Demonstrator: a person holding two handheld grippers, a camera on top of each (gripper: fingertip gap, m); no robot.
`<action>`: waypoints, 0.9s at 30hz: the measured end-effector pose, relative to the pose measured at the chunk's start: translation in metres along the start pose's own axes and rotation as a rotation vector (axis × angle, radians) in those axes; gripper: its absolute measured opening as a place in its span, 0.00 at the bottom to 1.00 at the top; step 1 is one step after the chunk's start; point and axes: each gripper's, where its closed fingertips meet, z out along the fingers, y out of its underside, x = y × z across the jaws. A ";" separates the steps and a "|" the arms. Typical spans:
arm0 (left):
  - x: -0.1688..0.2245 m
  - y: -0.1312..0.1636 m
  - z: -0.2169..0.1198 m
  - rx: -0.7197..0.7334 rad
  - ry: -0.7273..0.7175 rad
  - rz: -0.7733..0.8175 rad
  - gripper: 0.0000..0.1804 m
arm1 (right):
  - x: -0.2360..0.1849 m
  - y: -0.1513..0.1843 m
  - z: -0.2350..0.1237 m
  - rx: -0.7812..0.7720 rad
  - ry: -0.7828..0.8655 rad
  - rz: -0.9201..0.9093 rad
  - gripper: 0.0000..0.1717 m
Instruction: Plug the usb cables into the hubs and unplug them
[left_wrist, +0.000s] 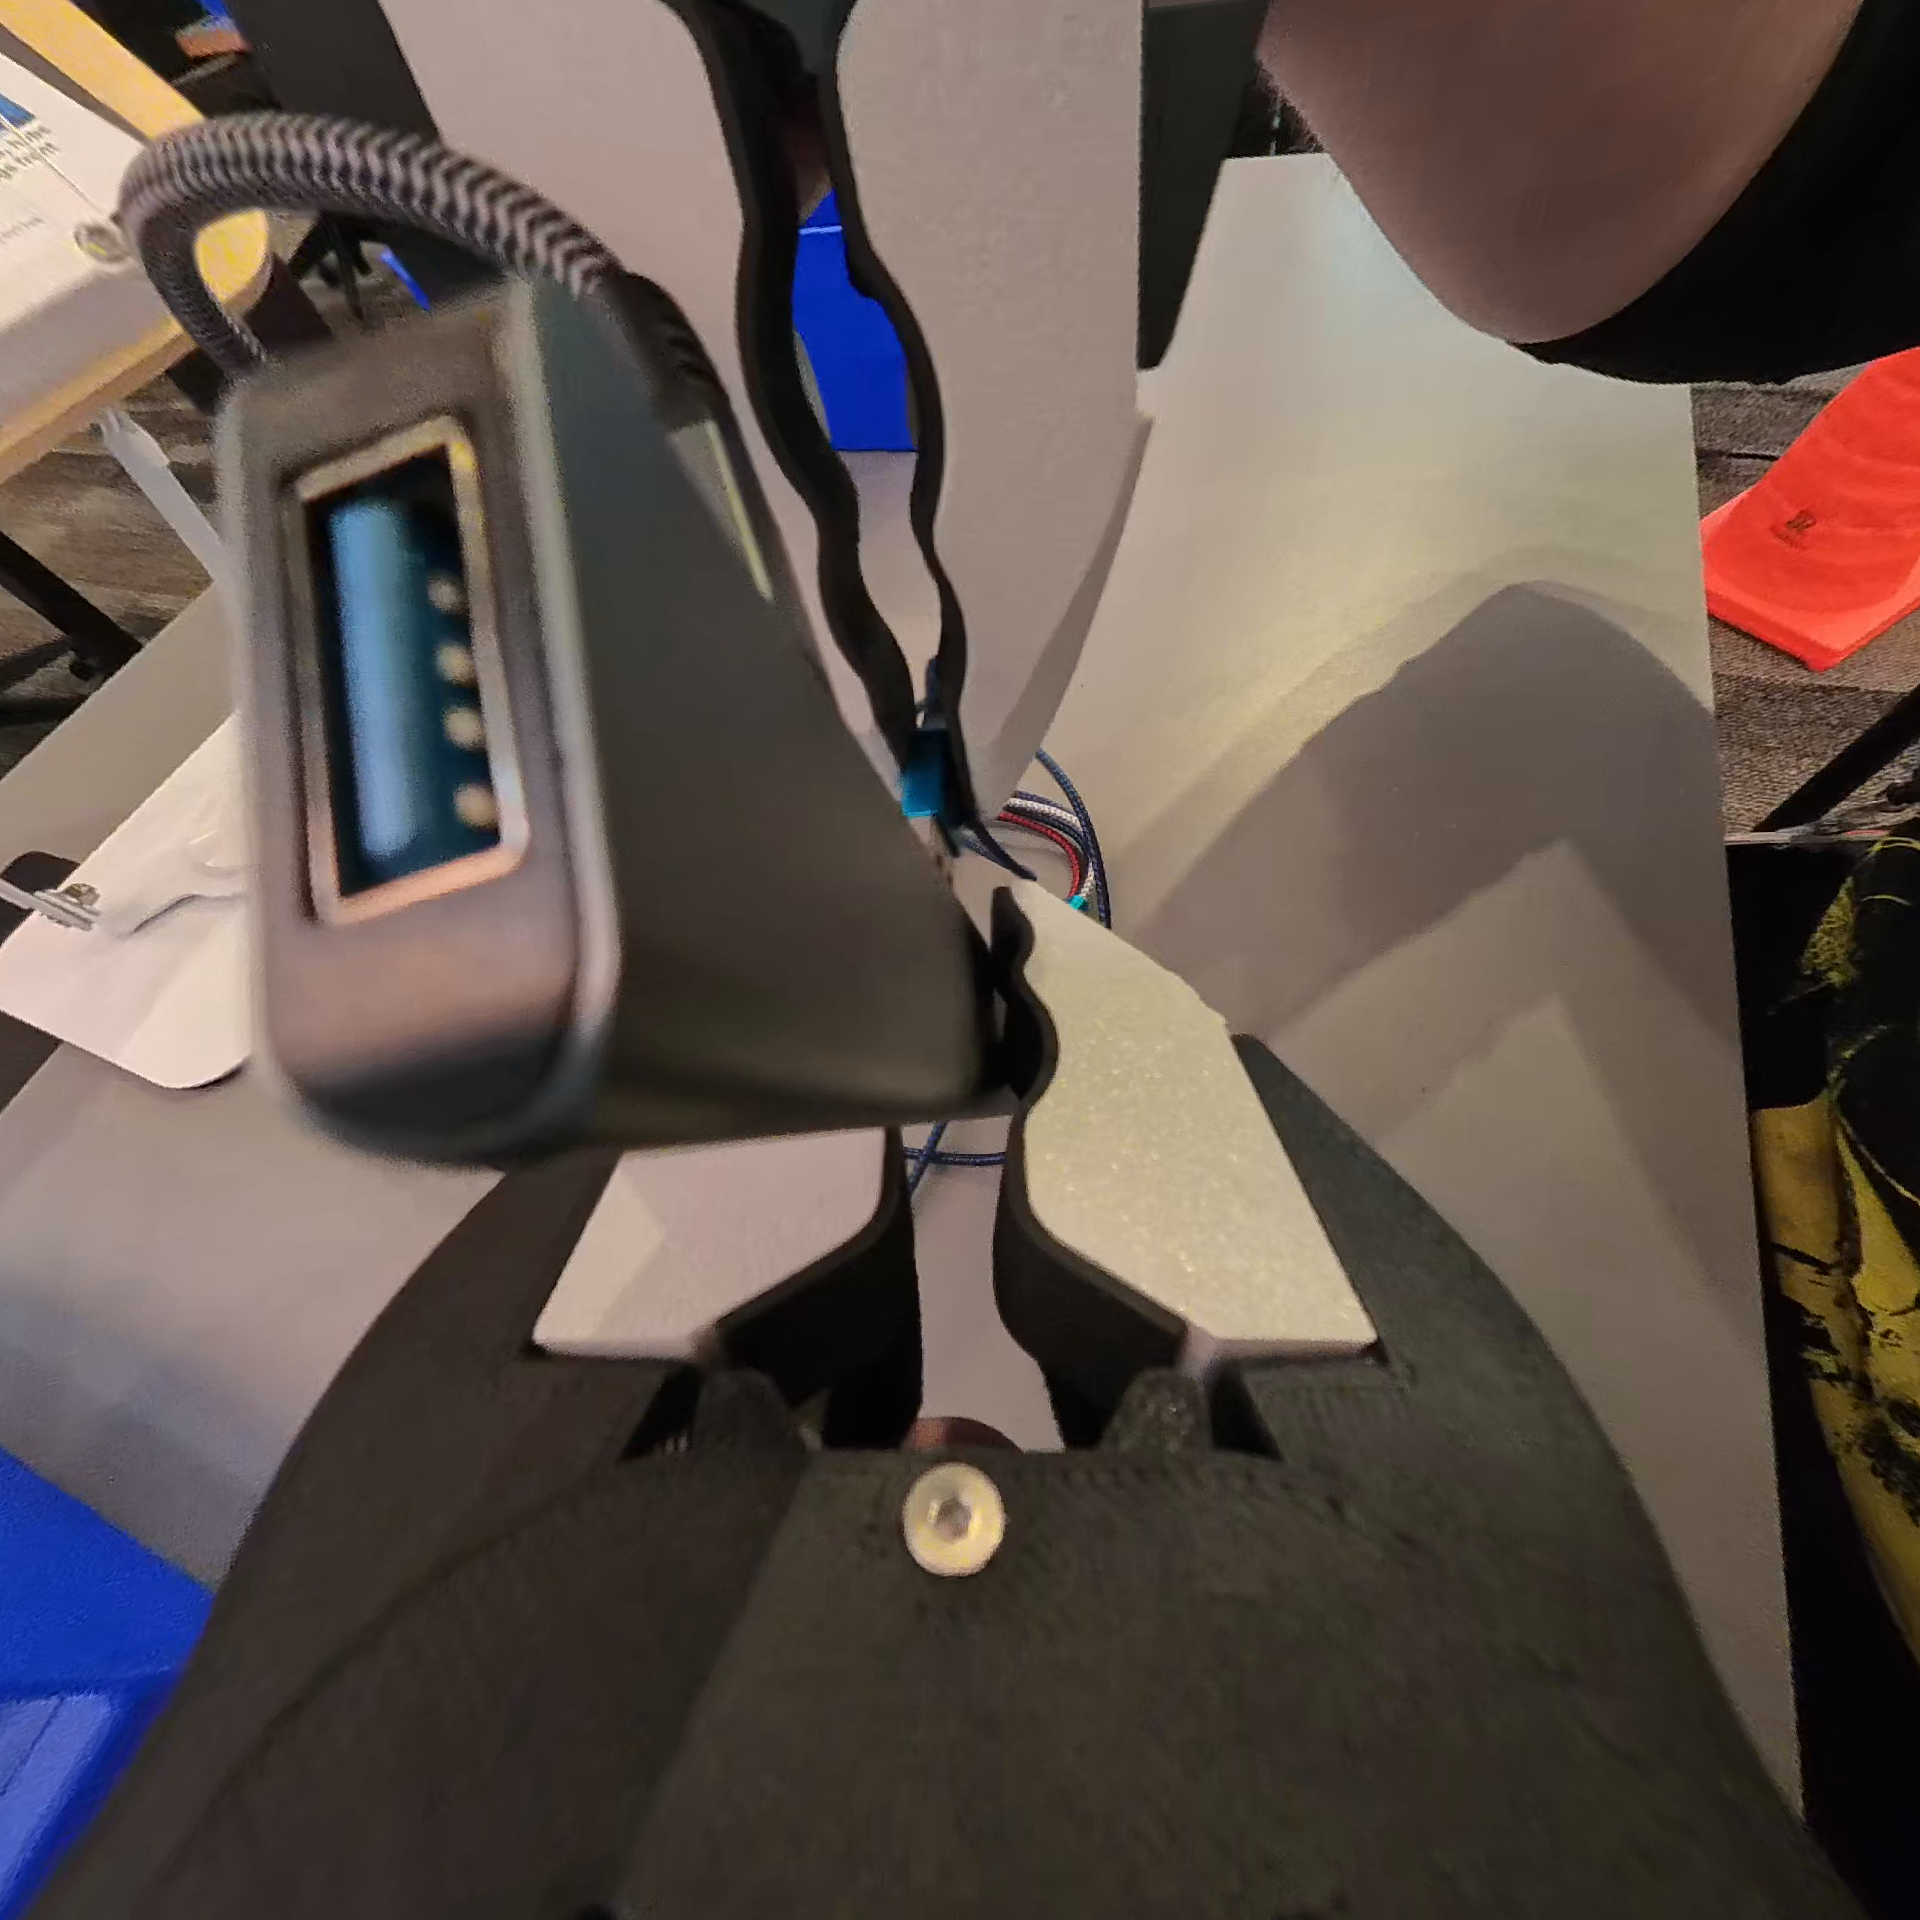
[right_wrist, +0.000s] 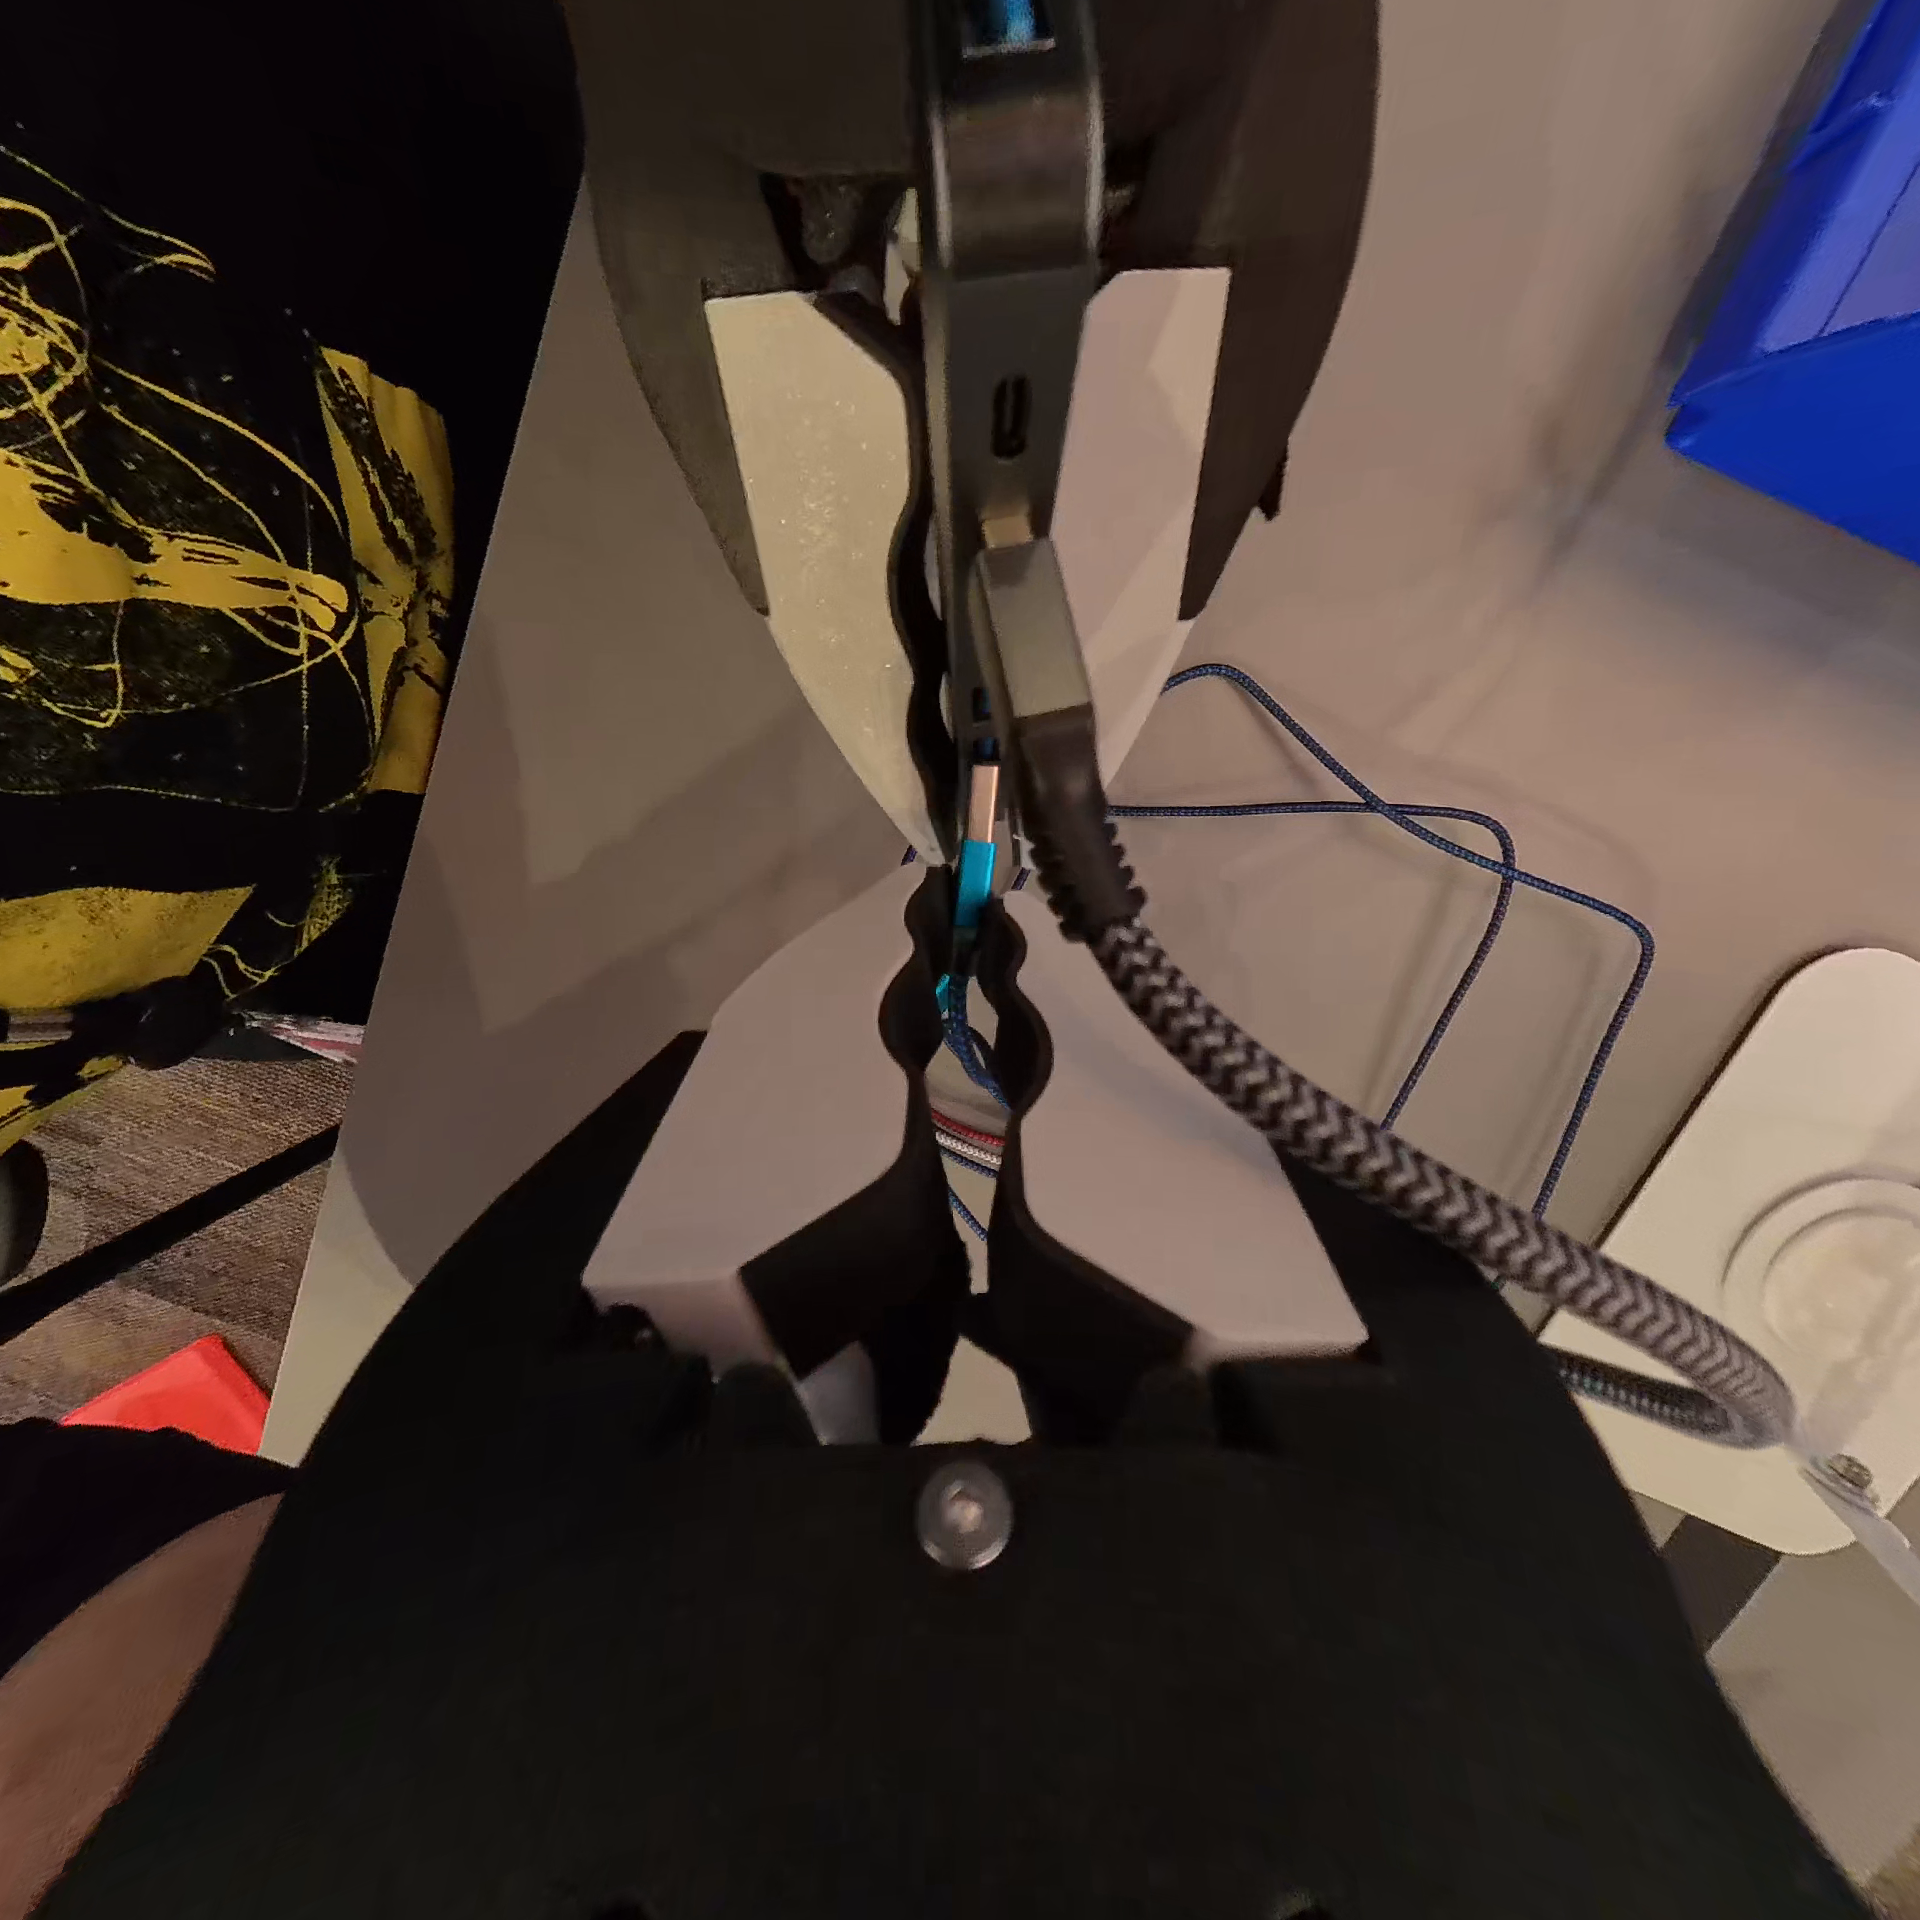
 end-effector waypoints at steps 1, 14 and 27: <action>0.000 0.001 0.001 -0.002 -0.004 0.003 0.07 | 0.001 0.000 0.000 0.005 0.004 0.002 0.03; 0.000 0.008 0.007 -0.057 -0.025 0.029 0.07 | -0.001 0.003 0.004 0.006 -0.006 0.006 0.02; 0.003 0.008 0.010 -0.083 -0.029 0.065 0.07 | -0.003 0.006 0.006 -0.050 0.016 -0.069 0.03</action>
